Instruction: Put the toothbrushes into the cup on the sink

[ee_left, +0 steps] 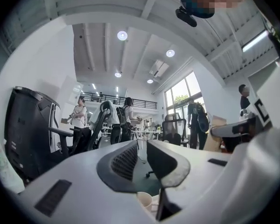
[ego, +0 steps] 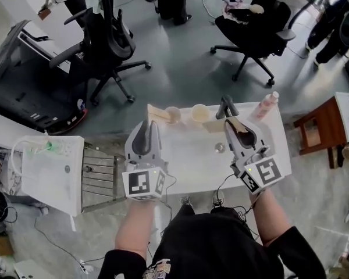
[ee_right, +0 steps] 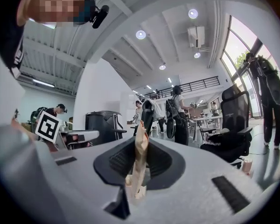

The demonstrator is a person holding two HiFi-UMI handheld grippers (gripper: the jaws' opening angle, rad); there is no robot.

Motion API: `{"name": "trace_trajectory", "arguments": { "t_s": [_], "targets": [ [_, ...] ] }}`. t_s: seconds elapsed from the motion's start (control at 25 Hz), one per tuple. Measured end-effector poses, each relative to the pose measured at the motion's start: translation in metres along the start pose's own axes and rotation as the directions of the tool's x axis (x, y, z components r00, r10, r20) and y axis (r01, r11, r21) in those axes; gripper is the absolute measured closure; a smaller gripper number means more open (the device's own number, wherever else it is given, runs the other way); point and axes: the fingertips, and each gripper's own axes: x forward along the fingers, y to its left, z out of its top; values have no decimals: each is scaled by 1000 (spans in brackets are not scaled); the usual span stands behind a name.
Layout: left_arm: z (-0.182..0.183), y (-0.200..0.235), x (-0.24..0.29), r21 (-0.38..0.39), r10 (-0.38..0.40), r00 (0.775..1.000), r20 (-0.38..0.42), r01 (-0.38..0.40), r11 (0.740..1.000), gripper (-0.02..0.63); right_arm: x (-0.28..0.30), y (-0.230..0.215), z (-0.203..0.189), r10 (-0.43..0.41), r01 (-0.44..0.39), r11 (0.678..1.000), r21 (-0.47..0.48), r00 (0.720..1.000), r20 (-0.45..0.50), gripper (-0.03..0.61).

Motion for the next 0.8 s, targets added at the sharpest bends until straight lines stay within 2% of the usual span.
{"name": "trace_trajectory", "arguments": {
  "t_s": [0.12,0.28,0.52,0.8],
  "targets": [
    [9,-17,-15,3,20,1000,-11,-20,1000,584,-3,-4,11,40,-40,999,-13,999,25,522],
    [20,-43,-33,24,44,999,-23,-43,999,604,-4,-8,25,85,-83,996,-43,995,54,522],
    [23,-72,-48,17,16,999,-29,-16,1000,607,-3,-12,37,119,-114,992,-63,990,81,522],
    [13,-81,-56,13,0,999,-50,1,1000,607,10,-17,32,120,-113,991,-74,989,85,522]
  ]
}}
